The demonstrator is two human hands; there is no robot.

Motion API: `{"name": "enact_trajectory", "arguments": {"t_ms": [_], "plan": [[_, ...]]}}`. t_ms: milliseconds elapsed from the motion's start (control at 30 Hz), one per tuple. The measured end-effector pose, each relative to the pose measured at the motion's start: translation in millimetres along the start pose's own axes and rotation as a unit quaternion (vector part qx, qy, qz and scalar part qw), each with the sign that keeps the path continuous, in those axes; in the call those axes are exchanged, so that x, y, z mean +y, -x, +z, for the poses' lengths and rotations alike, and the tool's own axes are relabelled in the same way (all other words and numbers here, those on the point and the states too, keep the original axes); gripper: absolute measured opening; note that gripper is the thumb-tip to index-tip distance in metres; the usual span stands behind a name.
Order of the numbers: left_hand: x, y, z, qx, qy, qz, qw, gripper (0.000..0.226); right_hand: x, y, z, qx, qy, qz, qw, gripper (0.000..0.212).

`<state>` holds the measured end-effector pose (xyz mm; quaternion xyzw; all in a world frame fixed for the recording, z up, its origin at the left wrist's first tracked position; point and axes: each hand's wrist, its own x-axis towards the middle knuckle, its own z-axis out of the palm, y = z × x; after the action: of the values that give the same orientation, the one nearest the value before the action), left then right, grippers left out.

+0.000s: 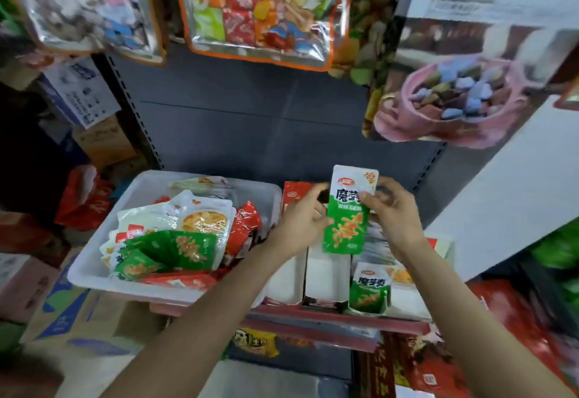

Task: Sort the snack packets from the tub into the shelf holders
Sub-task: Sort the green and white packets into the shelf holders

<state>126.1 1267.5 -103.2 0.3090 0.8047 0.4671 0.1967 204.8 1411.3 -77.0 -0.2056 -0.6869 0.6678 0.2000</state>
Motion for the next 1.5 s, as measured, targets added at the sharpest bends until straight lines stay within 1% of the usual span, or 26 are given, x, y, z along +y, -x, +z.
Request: {"name": "enact_trajectory", "arguments": {"t_ms": [67,133,200,300,400,467,533,600,633,667,733,767,867,1000,1033,1067,1100,1200,1233,1267,1300,1333,1367,1433,1500], "plan": [[3,-12,21,0.000,-0.069,0.014,0.998,0.052,-3,-7,-29,0.059,0.029,-0.032,0.997,0.017],[2,-21,38,-0.030,-0.177,0.038,0.983,0.043,-6,-13,-52,0.096,0.039,-0.053,0.993,0.022],[0,-26,51,-0.064,-0.241,0.033,0.968,0.039,-8,-17,-67,0.104,0.037,-0.062,0.992,0.023],[-1,-25,62,-0.087,-0.294,0.029,0.951,0.036,-2,-21,-82,0.108,0.028,-0.069,0.991,0.020],[1,-21,66,-0.097,-0.305,0.043,0.946,0.031,10,-24,-88,0.094,0.026,-0.053,0.994,0.014],[1,-20,67,-0.094,-0.310,0.055,0.944,0.028,20,-26,-90,0.071,0.044,-0.021,0.996,0.010],[1,-20,66,-0.093,-0.312,0.062,0.943,0.028,27,-28,-90,0.043,0.085,-0.001,0.995,0.015],[-1,-20,64,-0.094,-0.304,0.059,0.946,0.030,32,-29,-91,0.005,0.159,0.004,0.987,0.008],[-2,-19,64,-0.093,-0.298,0.056,0.948,0.031,34,-29,-91,-0.014,0.206,0.007,0.978,0.013],[-2,-19,64,-0.091,-0.292,0.052,0.951,0.031,36,-30,-91,-0.032,0.254,0.001,0.967,0.018],[-2,-16,66,-0.087,-0.280,0.048,0.955,0.031,39,-29,-90,-0.054,0.341,-0.019,0.938,0.014],[-2,-15,66,-0.086,-0.275,0.047,0.956,0.031,39,-28,-89,-0.060,0.365,-0.034,0.928,0.016],[-2,-15,67,-0.084,-0.271,0.043,0.958,0.032,39,-27,-84,-0.063,0.403,-0.077,0.910,0.025],[1,-19,64,-0.088,-0.298,0.056,0.949,0.033,44,-27,-79,-0.034,0.410,-0.105,0.905,0.022],[3,-20,62,-0.094,-0.305,0.058,0.946,0.034,48,-27,-79,-0.030,0.434,-0.113,0.893,0.021],[4,-22,61,-0.100,-0.313,0.059,0.943,0.034,51,-29,-79,-0.033,0.471,-0.119,0.873,0.020],[5,-23,61,-0.106,-0.321,0.060,0.939,0.034,54,-30,-79,-0.045,0.518,-0.122,0.845,0.021],[6,-25,61,-0.113,-0.341,0.064,0.931,0.035,58,-31,-74,-0.102,0.657,-0.112,0.738,0.026],[6,-24,62,-0.109,-0.339,0.064,0.932,0.034,58,-32,-72,-0.112,0.684,-0.108,0.713,0.026],[5,-23,62,-0.100,-0.328,0.062,0.937,0.034,57,-32,-71,-0.115,0.699,-0.110,0.697,0.027],[3,-21,61,-0.087,-0.308,0.058,0.946,0.032,55,-31,-69,-0.116,0.704,-0.116,0.691,0.027],[1,-19,59,-0.069,-0.282,0.054,0.955,0.031,53,-29,-69,-0.114,0.698,-0.123,0.696,0.027],[-1,-16,56,-0.045,-0.254,0.050,0.965,0.029,50,-27,-67,-0.105,0.679,-0.124,0.716,0.027],[-4,-6,48,0.020,-0.194,0.044,0.980,0.026,45,-19,-59,-0.067,0.601,-0.119,0.788,0.027],[-5,9,32,0.107,-0.141,0.036,0.984,0.023,42,-10,-40,-0.046,0.494,-0.109,0.861,0.023]]}}
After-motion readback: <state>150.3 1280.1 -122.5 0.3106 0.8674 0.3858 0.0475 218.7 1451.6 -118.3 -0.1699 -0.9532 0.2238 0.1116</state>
